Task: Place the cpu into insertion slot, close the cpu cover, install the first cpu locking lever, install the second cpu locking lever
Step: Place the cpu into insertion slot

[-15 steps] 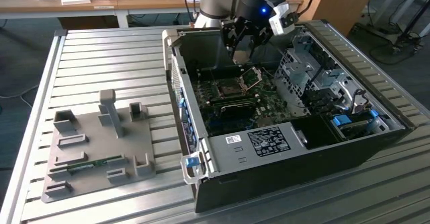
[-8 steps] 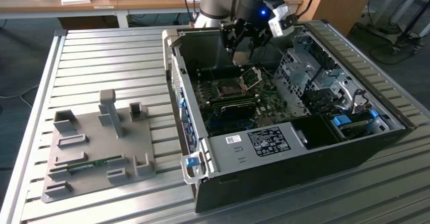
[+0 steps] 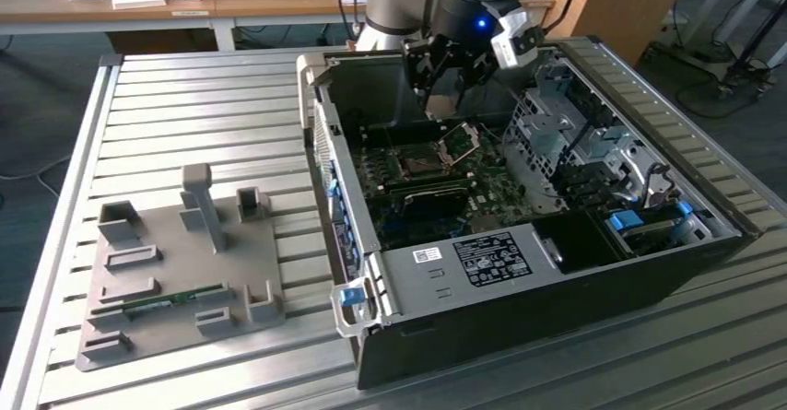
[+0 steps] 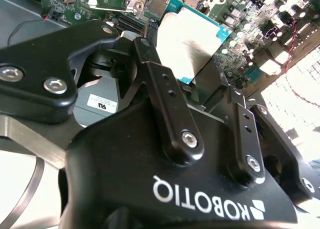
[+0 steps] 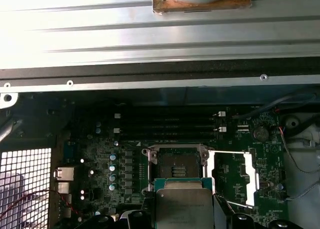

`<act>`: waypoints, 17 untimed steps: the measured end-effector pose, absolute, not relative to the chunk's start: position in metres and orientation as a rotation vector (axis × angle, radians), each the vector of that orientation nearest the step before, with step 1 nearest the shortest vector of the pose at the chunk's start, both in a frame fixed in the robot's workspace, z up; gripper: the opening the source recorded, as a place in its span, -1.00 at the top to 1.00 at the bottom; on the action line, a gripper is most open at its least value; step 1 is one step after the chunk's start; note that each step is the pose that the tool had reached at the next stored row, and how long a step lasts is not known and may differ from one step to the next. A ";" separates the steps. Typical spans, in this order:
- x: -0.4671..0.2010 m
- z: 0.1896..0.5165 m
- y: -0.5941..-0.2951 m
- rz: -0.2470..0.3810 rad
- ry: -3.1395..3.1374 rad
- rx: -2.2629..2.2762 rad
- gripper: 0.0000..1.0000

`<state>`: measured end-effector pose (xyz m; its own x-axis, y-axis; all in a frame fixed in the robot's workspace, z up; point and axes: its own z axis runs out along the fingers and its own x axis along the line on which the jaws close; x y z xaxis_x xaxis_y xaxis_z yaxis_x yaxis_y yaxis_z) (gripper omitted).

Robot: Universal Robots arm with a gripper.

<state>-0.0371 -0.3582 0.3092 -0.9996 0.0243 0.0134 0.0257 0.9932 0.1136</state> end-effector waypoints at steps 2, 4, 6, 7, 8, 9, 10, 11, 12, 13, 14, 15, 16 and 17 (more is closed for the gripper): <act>-0.037 0.307 -0.358 -0.178 -3.124 -0.039 -0.08; -0.037 0.304 -0.358 -0.178 -3.124 -0.039 -0.08; -0.037 0.302 -0.358 -0.178 -3.124 -0.039 -0.08; -0.037 0.300 -0.358 -0.178 -3.124 -0.039 -0.08; -0.037 0.300 -0.358 -0.178 -3.124 -0.039 -0.08; -0.037 0.299 -0.358 -0.178 -3.124 -0.039 -0.08; -0.037 0.299 -0.358 -0.177 -3.124 -0.039 -0.08; -0.037 0.299 -0.358 -0.178 -3.124 -0.039 -0.08; -0.037 0.299 -0.358 -0.178 -3.124 -0.039 -0.08; -0.037 0.299 -0.358 -0.178 -3.124 -0.039 -0.08; -0.037 0.299 -0.358 -0.178 -3.124 -0.039 -0.08; -0.037 0.299 -0.358 -0.178 -3.124 -0.039 -0.08; -0.037 0.298 -0.358 -0.178 -3.124 -0.039 -0.08; -0.037 0.298 -0.358 -0.178 -3.124 -0.039 -0.08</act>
<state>-0.0371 -0.3582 0.2982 -0.9996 0.0243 0.0135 0.0257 0.9932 0.1133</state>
